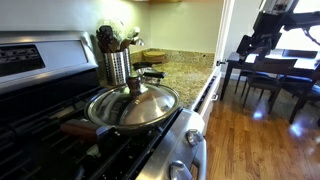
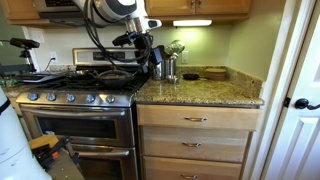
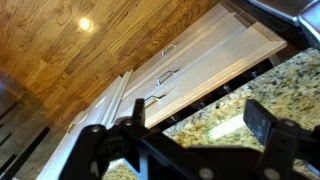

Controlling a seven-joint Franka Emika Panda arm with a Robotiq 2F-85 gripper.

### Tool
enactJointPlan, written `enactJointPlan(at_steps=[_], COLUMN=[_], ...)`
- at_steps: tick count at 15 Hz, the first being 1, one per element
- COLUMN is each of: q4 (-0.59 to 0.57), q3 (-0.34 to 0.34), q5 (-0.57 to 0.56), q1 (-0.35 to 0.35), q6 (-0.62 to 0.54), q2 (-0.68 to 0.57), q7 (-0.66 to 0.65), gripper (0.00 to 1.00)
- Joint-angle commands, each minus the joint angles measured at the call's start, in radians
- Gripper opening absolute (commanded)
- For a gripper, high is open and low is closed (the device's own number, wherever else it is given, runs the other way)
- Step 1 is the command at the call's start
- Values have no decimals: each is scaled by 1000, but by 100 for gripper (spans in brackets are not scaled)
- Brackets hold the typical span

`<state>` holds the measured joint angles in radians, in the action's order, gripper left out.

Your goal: Fully open the topmost drawer

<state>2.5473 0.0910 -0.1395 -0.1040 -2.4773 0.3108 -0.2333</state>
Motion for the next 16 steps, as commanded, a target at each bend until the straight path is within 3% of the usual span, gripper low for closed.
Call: enactJointPlan(at_steps=[1, 3, 4, 11, 16], q4=[-15, -31, -10, -36, -97], q3=[-23, -33, -45, -58, -86], q5=[-56, -75, -44, -50, -80], q1=[-66, -88, -56, -61, -73], q6=[-133, -165, -128, -150, -192], q2=[-121, -177, -129, -183, -314], q7=[-144, -211, -133, -176, -263], gripper=[100, 100, 100, 100, 100])
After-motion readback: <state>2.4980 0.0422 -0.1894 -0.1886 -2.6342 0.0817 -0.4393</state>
